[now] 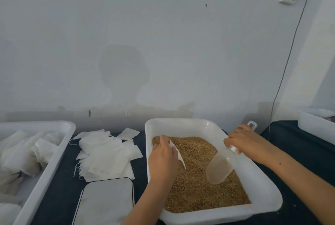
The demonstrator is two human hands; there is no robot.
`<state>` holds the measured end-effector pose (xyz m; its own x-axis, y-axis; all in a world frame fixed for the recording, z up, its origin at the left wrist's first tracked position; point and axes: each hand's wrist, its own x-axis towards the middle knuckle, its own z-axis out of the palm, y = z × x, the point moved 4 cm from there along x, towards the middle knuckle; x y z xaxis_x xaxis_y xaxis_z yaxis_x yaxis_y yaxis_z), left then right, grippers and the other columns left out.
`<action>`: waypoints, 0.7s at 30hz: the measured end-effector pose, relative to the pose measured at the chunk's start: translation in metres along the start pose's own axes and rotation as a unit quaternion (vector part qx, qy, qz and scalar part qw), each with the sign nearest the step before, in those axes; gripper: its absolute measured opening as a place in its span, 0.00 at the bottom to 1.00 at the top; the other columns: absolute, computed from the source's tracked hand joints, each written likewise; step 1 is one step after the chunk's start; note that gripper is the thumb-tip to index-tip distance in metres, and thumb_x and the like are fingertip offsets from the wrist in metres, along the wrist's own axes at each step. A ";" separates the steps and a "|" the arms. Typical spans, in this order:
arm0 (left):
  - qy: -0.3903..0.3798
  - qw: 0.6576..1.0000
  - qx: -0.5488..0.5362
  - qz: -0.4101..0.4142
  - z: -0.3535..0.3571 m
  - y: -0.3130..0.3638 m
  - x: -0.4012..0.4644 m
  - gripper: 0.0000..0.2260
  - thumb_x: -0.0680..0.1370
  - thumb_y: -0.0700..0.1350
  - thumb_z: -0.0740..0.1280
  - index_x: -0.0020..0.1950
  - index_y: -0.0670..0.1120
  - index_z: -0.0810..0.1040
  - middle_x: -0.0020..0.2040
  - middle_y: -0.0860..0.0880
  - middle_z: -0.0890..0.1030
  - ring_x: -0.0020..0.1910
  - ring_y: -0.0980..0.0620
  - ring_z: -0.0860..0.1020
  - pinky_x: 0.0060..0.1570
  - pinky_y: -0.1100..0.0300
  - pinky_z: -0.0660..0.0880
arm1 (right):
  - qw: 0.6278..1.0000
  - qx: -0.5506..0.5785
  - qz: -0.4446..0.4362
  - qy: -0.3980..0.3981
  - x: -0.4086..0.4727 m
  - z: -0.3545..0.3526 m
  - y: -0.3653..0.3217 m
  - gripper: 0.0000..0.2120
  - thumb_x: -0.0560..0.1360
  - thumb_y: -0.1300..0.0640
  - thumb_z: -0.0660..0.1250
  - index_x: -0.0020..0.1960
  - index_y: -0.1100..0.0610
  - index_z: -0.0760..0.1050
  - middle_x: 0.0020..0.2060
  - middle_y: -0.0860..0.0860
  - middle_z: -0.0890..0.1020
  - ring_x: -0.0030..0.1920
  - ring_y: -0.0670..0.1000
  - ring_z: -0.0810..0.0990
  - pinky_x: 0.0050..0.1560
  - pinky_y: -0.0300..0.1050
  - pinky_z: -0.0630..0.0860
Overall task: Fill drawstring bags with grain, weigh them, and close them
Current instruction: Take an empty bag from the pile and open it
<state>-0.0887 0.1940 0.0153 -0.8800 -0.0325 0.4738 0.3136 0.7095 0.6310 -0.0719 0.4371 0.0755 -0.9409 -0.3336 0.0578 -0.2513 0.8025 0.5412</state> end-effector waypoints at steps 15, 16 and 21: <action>-0.043 0.996 -0.001 0.080 0.002 0.003 0.001 0.06 0.80 0.42 0.60 0.51 0.49 0.77 0.48 0.54 0.73 0.47 0.57 0.69 0.39 0.66 0.64 | 0.898 0.418 -0.055 -0.124 -0.010 0.026 -0.079 0.07 0.75 0.63 0.66 0.51 0.56 0.79 0.50 0.44 0.80 0.52 0.39 0.77 0.56 0.32 0.73; -0.062 0.994 0.006 0.093 0.004 0.003 0.002 0.07 0.80 0.40 0.61 0.50 0.48 0.77 0.47 0.55 0.72 0.47 0.57 0.69 0.40 0.66 0.63 | 0.885 0.444 -0.044 -0.133 -0.012 0.027 -0.076 0.07 0.75 0.64 0.66 0.51 0.57 0.79 0.51 0.46 0.80 0.53 0.40 0.78 0.55 0.35 0.75; -0.180 0.963 0.087 0.183 0.015 0.002 0.008 0.07 0.77 0.36 0.64 0.49 0.46 0.78 0.51 0.51 0.74 0.53 0.52 0.71 0.47 0.64 0.67 | 0.862 0.495 -0.012 -0.107 -0.024 0.020 -0.049 0.07 0.74 0.64 0.67 0.51 0.56 0.77 0.49 0.43 0.80 0.53 0.39 0.77 0.58 0.39 0.73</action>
<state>-0.1002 0.2062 0.0108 -0.7985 0.4660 0.3810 0.5890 0.7357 0.3345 -0.0415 0.4159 0.0307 -0.9265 -0.3425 -0.1560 -0.2428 0.8607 -0.4476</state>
